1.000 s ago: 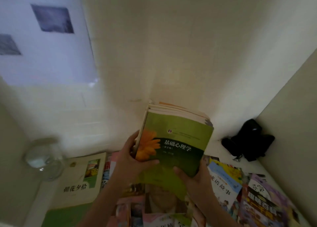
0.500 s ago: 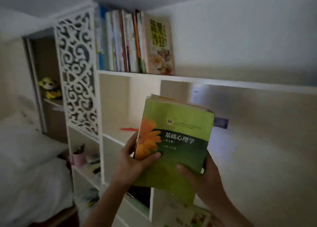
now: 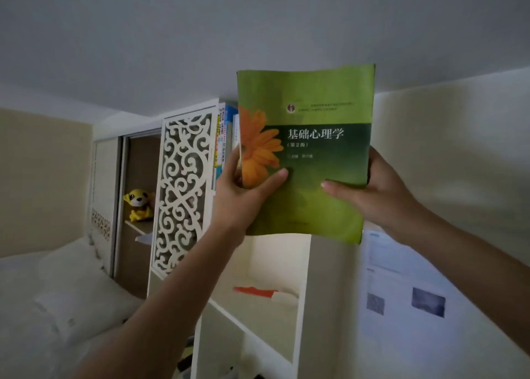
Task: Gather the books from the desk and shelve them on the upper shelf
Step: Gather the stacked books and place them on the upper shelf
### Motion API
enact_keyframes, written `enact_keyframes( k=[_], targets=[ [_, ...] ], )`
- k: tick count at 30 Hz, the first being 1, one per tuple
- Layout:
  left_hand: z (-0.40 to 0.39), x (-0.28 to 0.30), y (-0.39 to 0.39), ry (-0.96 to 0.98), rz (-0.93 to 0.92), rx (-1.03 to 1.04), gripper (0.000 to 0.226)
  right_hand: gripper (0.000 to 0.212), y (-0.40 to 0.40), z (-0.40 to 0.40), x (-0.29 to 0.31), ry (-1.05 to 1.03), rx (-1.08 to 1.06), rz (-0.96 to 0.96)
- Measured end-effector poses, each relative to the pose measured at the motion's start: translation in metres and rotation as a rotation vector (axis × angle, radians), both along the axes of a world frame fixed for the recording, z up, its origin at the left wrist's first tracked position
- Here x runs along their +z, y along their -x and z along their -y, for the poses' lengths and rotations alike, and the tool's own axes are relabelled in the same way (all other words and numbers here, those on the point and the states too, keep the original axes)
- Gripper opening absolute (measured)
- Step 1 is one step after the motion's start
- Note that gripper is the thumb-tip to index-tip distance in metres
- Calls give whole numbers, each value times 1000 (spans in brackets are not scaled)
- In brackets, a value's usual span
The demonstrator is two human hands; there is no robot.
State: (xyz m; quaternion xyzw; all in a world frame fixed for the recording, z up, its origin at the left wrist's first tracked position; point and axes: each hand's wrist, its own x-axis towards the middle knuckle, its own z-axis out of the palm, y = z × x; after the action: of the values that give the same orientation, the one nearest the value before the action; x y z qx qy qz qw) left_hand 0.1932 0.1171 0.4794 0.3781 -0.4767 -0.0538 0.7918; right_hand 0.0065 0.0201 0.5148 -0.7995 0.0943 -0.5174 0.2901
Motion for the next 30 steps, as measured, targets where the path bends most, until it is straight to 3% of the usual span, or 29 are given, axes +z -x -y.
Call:
enact_keyframes(
  k=[6,11,15,19,22,24,27,30],
  targets=[
    [111,40,9,17,1,-142,91,64,26,81,45,-81,-102,-55],
    [177,39,11,-47,7,-201,94,57,30,142,38,-218,-143,-78],
    [205,31,4,-135,-25,-189,96,56,34,168,26,-268,-158,-215],
    [199,25,-12,-229,18,-391,74,87,43,184,23,-298,-65,-377],
    [180,24,-31,-288,152,-564,54,90,44,193,22,-305,-79,-392],
    [171,28,-38,-310,274,-524,51,89,41,199,24,-299,-87,-409],
    [170,31,-43,-318,305,-359,49,82,30,215,27,-307,-60,-444],
    [170,29,-46,-332,368,-123,64,70,8,232,31,-367,21,-482]
  ],
)
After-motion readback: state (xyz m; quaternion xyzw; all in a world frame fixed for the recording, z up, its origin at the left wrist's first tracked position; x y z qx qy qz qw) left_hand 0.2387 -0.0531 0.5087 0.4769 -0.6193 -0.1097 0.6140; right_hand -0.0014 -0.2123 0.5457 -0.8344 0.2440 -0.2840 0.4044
